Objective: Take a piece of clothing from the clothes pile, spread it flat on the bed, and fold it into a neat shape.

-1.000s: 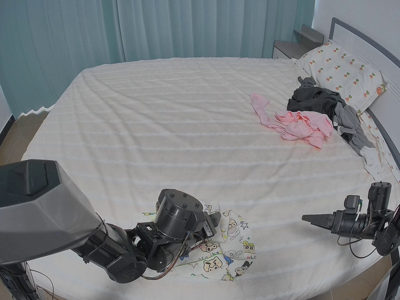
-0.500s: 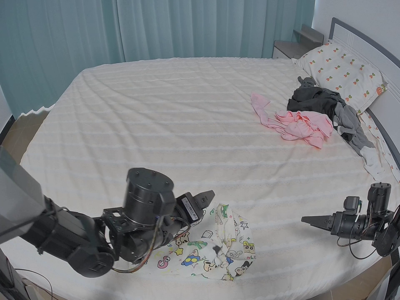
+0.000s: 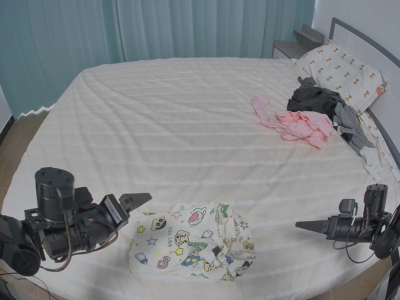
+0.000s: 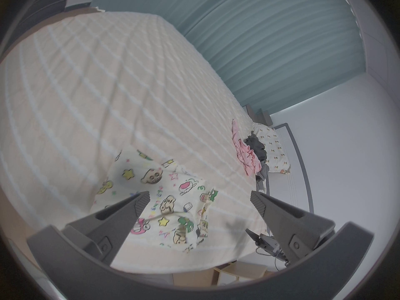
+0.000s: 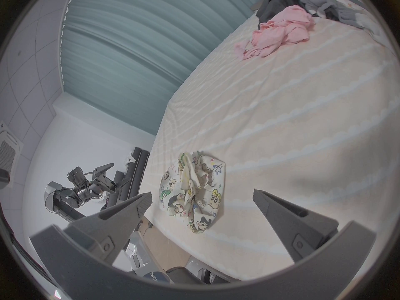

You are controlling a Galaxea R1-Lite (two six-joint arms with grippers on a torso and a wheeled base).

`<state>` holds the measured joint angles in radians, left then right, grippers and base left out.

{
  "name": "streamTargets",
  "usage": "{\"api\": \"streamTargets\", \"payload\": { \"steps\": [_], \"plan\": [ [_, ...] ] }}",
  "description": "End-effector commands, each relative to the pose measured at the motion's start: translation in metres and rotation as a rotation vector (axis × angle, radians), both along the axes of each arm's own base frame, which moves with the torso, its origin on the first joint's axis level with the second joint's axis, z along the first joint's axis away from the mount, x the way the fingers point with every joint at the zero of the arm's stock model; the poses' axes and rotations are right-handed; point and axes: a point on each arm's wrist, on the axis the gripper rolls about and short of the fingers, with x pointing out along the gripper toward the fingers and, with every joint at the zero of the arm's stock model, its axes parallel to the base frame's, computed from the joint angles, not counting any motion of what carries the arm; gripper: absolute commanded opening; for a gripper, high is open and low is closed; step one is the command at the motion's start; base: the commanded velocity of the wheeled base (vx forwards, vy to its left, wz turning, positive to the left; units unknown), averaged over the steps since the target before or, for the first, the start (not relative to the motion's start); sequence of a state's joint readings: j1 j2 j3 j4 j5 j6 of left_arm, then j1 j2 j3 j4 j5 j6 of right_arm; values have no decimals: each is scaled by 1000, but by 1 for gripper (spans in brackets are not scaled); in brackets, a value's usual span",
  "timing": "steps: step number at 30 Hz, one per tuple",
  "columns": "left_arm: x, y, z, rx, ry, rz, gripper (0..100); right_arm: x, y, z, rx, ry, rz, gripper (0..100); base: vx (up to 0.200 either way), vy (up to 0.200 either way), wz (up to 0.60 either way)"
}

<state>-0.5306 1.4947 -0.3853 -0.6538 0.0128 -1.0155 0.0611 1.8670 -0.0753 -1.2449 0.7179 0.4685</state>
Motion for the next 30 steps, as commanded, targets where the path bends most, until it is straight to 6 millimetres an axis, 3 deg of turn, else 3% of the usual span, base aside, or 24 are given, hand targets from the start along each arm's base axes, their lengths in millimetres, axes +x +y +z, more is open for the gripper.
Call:
{"api": "streamTargets", "payload": {
  "steps": [1, 12, 23, 30],
  "plan": [
    [-25, 28, -2, -55, 11, 21, 100, 2, 22, 2, -16, -20, 72, 100, 0, 0, 0],
    [-28, 39, -11, -147, 74, 47, 100, 18, 73, 7, -64, -103, 140, 100, -164, 0, 0],
    [-24, 48, -7, -243, 99, 69, 100, 31, 107, -7, -125, -108, 134, 100, 0, 0, 0],
    [-23, 58, -7, -283, 86, 59, 100, 33, 119, -4, -124, -115, 163, 100, 0, 200, 0]
  ]
}}
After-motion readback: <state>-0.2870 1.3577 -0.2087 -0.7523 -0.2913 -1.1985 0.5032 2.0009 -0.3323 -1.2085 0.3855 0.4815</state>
